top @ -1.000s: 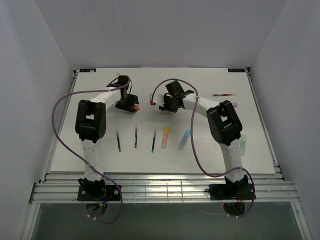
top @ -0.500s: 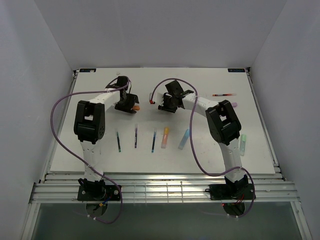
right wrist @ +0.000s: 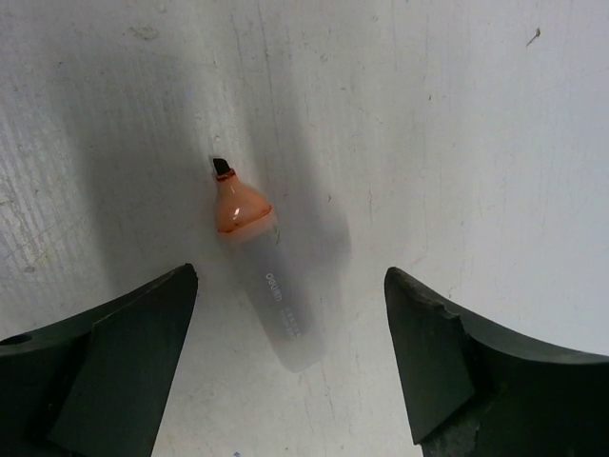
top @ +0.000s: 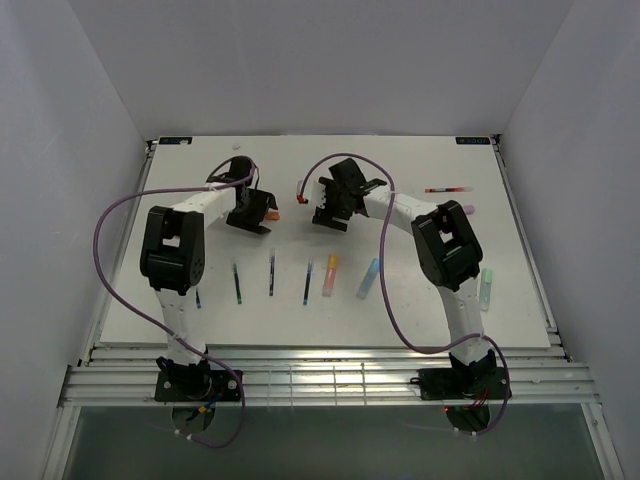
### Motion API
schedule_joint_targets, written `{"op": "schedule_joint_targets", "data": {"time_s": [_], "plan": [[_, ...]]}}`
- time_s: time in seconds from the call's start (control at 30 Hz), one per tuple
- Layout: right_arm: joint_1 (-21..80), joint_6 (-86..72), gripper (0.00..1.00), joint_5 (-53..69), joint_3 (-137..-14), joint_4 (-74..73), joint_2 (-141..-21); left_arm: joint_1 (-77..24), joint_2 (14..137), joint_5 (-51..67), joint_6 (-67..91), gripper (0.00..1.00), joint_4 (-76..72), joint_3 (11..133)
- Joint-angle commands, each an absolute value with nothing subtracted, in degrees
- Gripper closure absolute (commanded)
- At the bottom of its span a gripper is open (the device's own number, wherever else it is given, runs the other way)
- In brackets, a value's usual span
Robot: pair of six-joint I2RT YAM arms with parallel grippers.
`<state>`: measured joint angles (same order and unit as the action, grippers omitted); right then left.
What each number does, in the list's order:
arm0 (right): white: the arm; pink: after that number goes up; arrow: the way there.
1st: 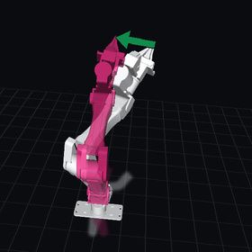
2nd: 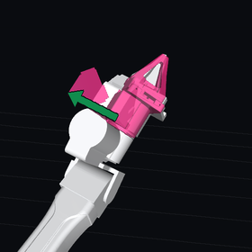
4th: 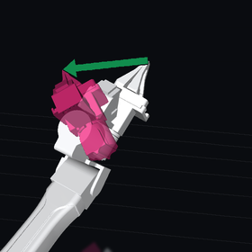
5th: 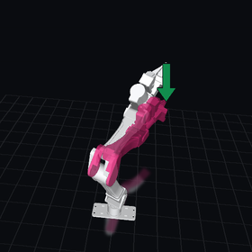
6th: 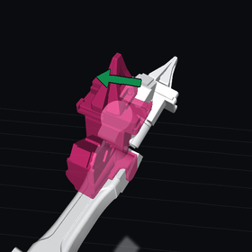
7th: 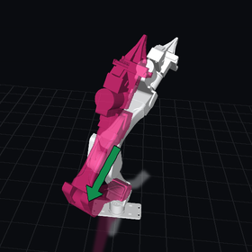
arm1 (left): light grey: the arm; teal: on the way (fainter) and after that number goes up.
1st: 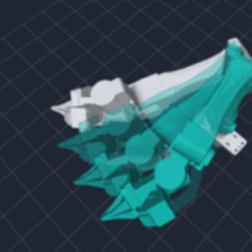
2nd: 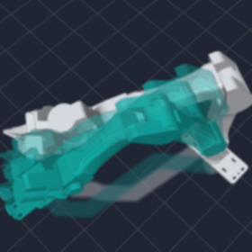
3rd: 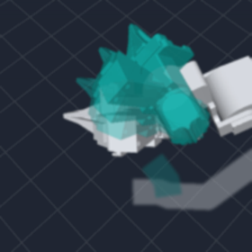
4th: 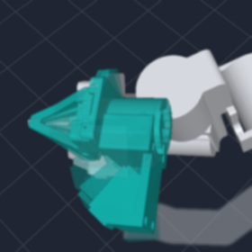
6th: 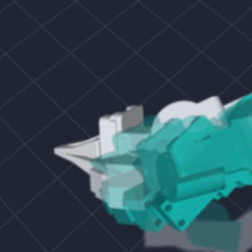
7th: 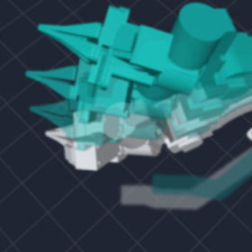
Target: Open the pen caps
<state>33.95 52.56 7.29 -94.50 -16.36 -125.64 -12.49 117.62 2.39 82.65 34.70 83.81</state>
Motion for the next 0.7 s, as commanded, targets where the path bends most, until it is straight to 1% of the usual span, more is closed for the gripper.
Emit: {"op": "schedule_joint_targets", "data": {"time_s": [0.0,0.03,0.1,0.13,0.17,0.2,0.23,0.33,0.43,0.47,0.5,0.57,0.6,0.63,0.67], "plan": [[35.0,50.7,0.14,5.2,-96.1,-17.4,-120.7,-12.5,110.3,3.0,81.5,0.27,34.1,82.0],[35.2,49.6,0.12,4.9,-95.7,-17.2,-119.7,-12.6,109.7,3.2,81.0,0.26,33.8,81.8],[35.3,48.1,0.03,4.0,-94.8,-16.5,-116.0,-12.6,108.0,3.0,79.6,0.25,33.5,81.7],[35.5,46.4,0.02,3.4,-94.1,-15.5,-114.6,-12.6,107.3,3.0,79.0,0.25,33.3,81.7],[35.9,45.7,0.03,2.9,-92.8,-15.2,-113.1,-12.5,106.7,3.1,78.5,0.24,33.0,81.7],[36.0,44.9,0.09,1.9,-92.3,-15.2,-110.3,-12.6,106.0,3.3,77.2,0.24,32.6,81.7],[36.5,43.8,0.1,1.6,-91.8,-15.3,-109.1,-12.6,104.6,3.6,76.3,0.23,32.5,82.0],[37.7,37.0,0.1,-3.0,-90.7,-17.6,-105.1,-12.8,100.1,3.3,75.1,0.23,34.3,82.0],[38.2,22.1,0.1,-8.1,-91.6,-22.4,-102.7,-13.5,96.3,2.7,73.8,0.22,37.2,80.9],[38.3,10.5,0.1,-14.0,-91.9,-25.3,-102.2,-14.4,94.3,2.6,72.5,0.22,39.4,81.3],[38.3,5.1,0.1,-16.8,-92.8,-28.0,-102.4,-14.8,93.5,2.6,72.5,0.22,40.6,81.6],[38.2,-2.9,0.1,-19.9,-96.2,-36.3,-103.9,-15.9,91.2,3.1,70.1,0.23,44.2,82.0],[38.2,-5.8,0.1,-19.0,-98.6,-45.8,-106.4,-16.8,90.3,3.6,69.0,0.23,44.9,81.7],[38.1,-8.0,0.1,-19.5,-103.0,-50.4,-107.6,-17.4,89.0,4.1,68.0,0.24,45.2,81.0],[38.1,-10.3,0.1,-20.2,-104.0,-54.4,-108.4,-18.0,85.6,4.1,67.9,0.24,44.9,79.9]]}}
